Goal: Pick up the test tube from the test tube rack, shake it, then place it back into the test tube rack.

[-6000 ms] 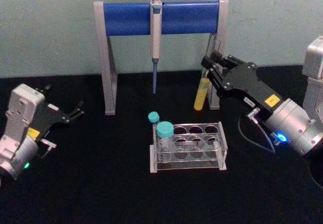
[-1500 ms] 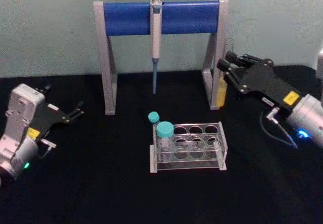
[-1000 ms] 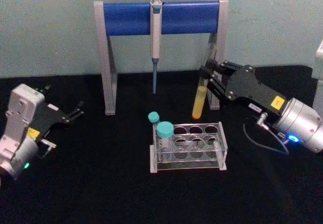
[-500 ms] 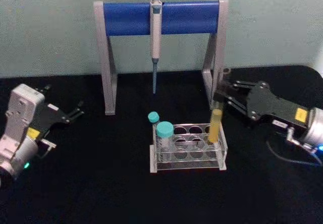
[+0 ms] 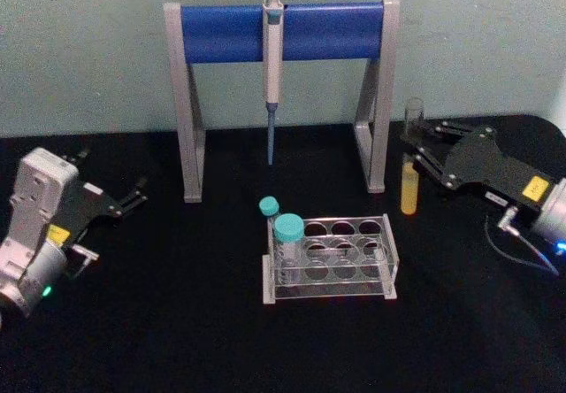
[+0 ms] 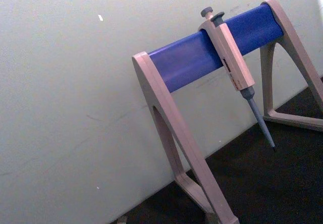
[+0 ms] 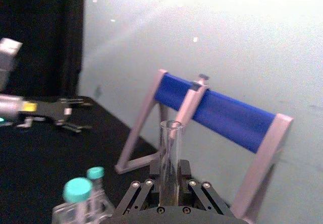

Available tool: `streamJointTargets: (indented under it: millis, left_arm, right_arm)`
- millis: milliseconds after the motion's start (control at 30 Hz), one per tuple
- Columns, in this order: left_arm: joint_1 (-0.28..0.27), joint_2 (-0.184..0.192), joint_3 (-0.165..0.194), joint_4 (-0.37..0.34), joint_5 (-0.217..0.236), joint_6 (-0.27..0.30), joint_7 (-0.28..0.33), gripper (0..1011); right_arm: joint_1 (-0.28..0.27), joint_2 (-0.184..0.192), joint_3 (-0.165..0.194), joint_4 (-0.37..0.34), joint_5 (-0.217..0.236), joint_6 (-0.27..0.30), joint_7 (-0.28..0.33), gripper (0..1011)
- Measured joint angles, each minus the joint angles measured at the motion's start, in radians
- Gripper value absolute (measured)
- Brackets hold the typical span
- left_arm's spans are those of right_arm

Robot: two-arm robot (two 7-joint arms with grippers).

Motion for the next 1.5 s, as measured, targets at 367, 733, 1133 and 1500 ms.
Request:
streamJointTargets:
  millis: [367, 733, 1133, 1500]
  left_arm:
    - [0.000, 0.000, 0.000, 0.000, 0.000, 0.000, 0.000, 1002]
    - [0.000, 0.000, 0.000, 0.000, 0.000, 0.000, 0.000, 1001]
    - [0.000, 0.000, 0.000, 0.000, 0.000, 0.000, 0.000, 1002]
    - [0.000, 0.000, 0.000, 0.000, 0.000, 0.000, 0.000, 1002]
  right_arm:
    - [0.030, -0.103, -0.004, 0.022, -0.061, -0.004, -0.076, 229]
    - [0.033, -0.130, -0.015, 0.011, 0.074, 0.038, 0.049, 228]
    - [0.023, -0.061, -0.028, 0.007, 0.200, 0.068, 0.182, 229]
    - [0.006, -0.009, -0.025, 0.015, 0.197, 0.039, 0.152, 228]
